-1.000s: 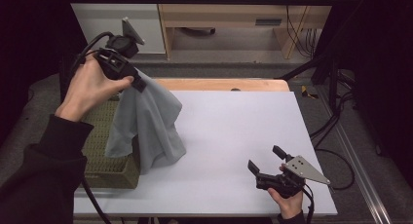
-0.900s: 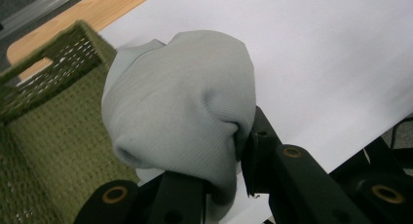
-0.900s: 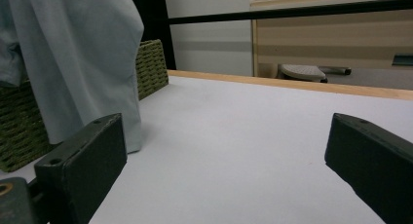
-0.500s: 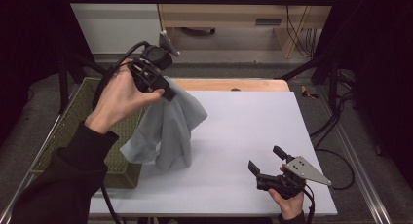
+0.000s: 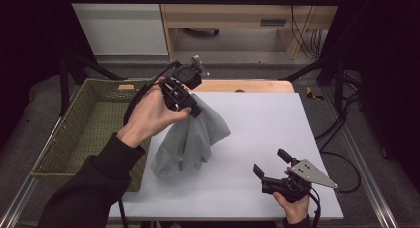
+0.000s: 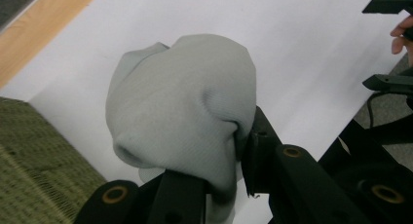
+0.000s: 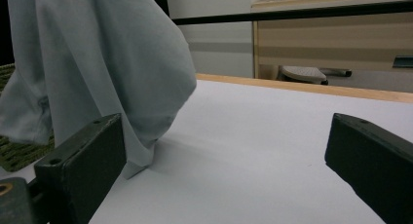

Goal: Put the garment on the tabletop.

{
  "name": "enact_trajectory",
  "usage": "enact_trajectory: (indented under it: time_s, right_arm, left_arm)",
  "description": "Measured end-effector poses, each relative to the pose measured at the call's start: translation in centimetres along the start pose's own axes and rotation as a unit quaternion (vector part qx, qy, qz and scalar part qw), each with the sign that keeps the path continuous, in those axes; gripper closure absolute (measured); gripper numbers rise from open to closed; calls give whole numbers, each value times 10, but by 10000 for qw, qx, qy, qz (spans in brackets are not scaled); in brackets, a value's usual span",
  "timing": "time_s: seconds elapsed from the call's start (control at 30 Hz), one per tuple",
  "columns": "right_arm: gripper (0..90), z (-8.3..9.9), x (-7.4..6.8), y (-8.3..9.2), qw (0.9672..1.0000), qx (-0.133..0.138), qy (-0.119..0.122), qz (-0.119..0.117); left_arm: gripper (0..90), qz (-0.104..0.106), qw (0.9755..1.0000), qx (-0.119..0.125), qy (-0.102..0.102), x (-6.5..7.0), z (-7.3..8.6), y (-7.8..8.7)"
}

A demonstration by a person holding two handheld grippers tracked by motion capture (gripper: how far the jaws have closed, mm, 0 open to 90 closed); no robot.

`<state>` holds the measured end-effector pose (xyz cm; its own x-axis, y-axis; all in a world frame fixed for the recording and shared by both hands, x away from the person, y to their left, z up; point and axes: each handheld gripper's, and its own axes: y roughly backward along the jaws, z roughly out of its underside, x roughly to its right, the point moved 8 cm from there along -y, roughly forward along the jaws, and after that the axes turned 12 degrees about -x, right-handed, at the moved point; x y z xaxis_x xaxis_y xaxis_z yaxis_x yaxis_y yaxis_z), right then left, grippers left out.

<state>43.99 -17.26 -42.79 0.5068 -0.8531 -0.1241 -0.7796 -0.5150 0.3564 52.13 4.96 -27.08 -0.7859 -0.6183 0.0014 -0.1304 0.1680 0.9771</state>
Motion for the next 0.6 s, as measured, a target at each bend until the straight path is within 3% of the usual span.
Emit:
enact_trajectory:
  time_s: [0.03, 0.3, 0.6]
  right_arm:
    - [19, 0, 0, 0, 10000, 17, 34, 1]
    - [19, 0, 0, 0, 10000, 11, -8, -49]
    - [19, 1, 2, -1, 10000, 9, 13, -39]
  left_arm:
    - [797, 47, 10000, 36, 46, 3, -1, -4]
    - [796, 138, 9998, -23, -140, 7, -1, -37]
    - [793, 420, 9991, 89, -56, 9, 0, -68]
